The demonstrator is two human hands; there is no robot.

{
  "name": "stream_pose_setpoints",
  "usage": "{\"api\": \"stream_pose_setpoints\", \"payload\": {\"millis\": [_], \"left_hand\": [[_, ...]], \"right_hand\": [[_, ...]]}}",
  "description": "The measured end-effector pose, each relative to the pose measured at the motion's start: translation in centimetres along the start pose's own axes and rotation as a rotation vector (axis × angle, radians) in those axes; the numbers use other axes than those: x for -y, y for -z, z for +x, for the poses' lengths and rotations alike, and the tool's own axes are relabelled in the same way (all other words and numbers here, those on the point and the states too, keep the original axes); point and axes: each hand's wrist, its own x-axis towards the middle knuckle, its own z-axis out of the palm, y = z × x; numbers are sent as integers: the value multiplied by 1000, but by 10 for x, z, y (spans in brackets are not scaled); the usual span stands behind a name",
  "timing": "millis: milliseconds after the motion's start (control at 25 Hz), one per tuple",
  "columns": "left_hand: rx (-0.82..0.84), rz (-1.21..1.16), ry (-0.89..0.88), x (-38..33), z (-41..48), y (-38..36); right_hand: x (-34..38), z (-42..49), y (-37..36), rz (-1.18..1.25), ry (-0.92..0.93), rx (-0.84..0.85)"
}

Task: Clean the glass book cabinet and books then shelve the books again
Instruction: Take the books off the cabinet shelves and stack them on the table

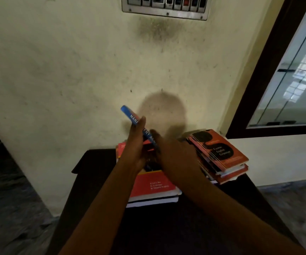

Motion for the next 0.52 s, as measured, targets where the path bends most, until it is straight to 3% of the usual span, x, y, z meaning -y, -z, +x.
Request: {"api": "stream_pose_setpoints", "payload": {"millis": [80, 240, 320, 440, 520], "left_hand": [[-29, -43, 10, 7, 4, 19], [-17, -136, 78, 8, 8, 66], [20, -234, 91, 8, 9, 76], [30, -248, 130, 10, 18, 77], [0, -193, 139, 10, 32, 80]], "right_hand": [[3, 6, -20, 168, -9, 90], [-40, 20, -70, 857, -170, 207], [-57, 19, -92, 1039, -289, 209], [-67, 19, -108, 1293, -478, 349], [-68, 24, -115, 1353, -539, 305]]}}
